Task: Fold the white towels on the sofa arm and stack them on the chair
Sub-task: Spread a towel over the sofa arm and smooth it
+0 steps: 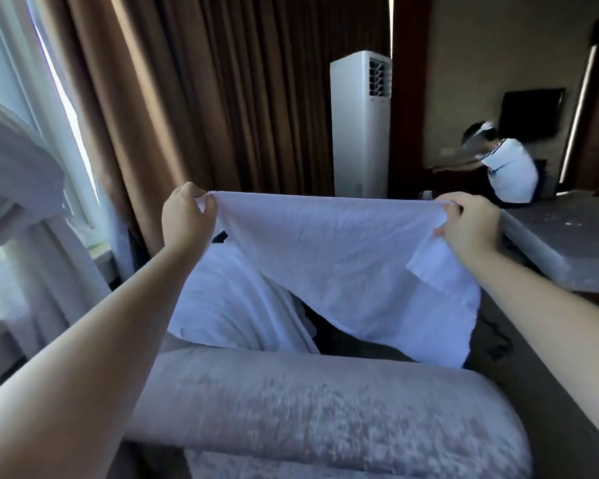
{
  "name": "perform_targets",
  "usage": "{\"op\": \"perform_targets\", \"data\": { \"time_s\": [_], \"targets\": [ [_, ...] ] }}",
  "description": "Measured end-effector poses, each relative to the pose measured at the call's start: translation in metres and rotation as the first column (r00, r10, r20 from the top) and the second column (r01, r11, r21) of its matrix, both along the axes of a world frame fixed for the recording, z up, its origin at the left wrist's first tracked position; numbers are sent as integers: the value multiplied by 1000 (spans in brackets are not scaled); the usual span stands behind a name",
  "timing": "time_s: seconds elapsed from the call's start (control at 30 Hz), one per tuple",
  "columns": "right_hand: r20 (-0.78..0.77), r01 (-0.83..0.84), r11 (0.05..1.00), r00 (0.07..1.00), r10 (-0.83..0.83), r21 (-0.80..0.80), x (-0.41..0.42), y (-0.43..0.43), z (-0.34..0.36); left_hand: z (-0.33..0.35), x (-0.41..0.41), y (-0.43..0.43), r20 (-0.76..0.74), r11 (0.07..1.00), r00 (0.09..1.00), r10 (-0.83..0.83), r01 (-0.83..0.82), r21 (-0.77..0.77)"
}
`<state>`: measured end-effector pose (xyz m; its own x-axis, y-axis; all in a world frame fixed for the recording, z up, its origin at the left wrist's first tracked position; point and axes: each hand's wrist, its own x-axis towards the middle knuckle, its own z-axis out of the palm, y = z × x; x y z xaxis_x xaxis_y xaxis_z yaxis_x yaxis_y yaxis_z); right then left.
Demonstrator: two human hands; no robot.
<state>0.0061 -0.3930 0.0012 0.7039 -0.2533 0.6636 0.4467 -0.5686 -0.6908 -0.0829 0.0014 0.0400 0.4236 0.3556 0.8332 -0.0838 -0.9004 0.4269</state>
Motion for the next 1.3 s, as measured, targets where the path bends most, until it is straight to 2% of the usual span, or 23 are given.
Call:
{"op": "perform_targets", "data": {
  "time_s": [0.27, 0.4, 0.53, 0.6, 0.73, 0.97, 1.1, 1.3],
  "targets": [
    [242, -7, 1000, 970, 7, -1, -104, -3, 93, 62, -96, 6, 163, 995, 985, 51, -65, 79],
    [446, 119, 992, 891, -90, -38, -141, -5, 119, 96, -136, 1, 253, 996, 965, 73, -85, 39],
    [480, 143, 990, 868, -124, -3, -163, -1, 123, 108, -151, -6, 246, 998, 968, 56, -64, 26],
    [426, 161, 986, 896, -124, -52, -163, 0, 112, 98, -147, -5, 203, 996, 977, 61, -73, 53],
    [222, 226, 947, 959, -175, -230, -134, -2, 60, 49, -123, 0, 50, 978, 989, 140, -146, 147],
    [-108, 127, 896, 976, -190, -426, -59, 13, -67, -73, -54, 23, -304, 970, 935, 185, -123, 212],
    [-182, 62, 907, 972, -149, -416, -20, 26, -117, -127, -16, 40, -423, 973, 886, 190, -114, 198],
    [-179, 49, 895, 974, -142, -444, 24, 42, -152, -164, 32, 53, -484, 985, 862, 153, -94, 143]
  ]
}}
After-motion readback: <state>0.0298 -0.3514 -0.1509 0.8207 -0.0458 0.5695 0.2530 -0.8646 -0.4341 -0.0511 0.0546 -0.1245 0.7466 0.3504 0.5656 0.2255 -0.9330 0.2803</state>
